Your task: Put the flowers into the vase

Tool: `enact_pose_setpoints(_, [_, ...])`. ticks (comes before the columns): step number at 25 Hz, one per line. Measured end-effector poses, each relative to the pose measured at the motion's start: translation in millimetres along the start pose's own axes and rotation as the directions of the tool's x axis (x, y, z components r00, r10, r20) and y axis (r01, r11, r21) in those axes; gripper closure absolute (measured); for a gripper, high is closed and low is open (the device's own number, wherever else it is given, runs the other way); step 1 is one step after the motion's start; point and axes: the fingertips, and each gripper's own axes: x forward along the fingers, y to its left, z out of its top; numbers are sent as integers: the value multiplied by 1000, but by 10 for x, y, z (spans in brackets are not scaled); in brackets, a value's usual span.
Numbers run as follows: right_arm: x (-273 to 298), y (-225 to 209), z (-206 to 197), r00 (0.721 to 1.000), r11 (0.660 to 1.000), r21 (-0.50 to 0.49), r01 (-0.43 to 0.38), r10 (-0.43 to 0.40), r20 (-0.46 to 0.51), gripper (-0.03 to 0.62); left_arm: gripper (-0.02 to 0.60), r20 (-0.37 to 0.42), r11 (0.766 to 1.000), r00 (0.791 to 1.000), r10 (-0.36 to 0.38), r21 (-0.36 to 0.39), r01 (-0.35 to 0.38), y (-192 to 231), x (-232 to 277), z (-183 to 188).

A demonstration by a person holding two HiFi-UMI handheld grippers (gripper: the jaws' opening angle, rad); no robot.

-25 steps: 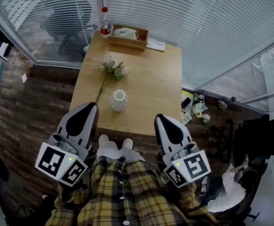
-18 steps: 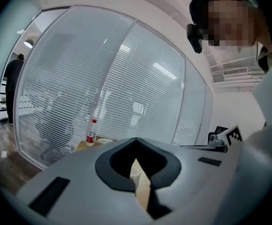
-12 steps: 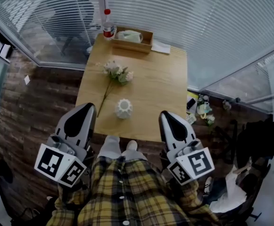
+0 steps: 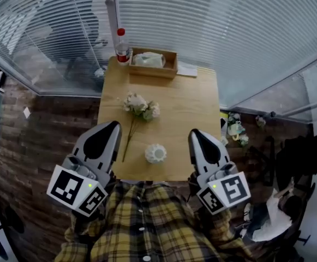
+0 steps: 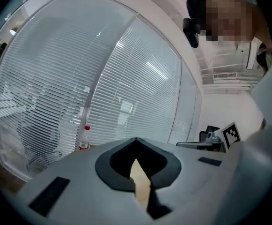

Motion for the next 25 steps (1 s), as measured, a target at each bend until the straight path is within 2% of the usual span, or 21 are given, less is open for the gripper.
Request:
enact_pose_setpoints(5, [333,-27,-50,999,999,14,43,-43,-26,582,572,-48,999,998,-33,-13,32,320,162,-37])
enact_pose_setpoints(9, [448,-32,-90,997,998,22,62,-61,-41,582,572,-84,998,995,-59,-31,56,417,283,-121])
enact_pose_setpoints(15, [451,-94,-150,995,998,25,64,-62,-76,582,572,-110,995,989,-95,-49,90,344,467,-211])
enact_pose_setpoints(25, [422,-122,-87,996,1000,10,4,-3,-88,582,571,-112,995,989,-93,-45,89,101,642,-277])
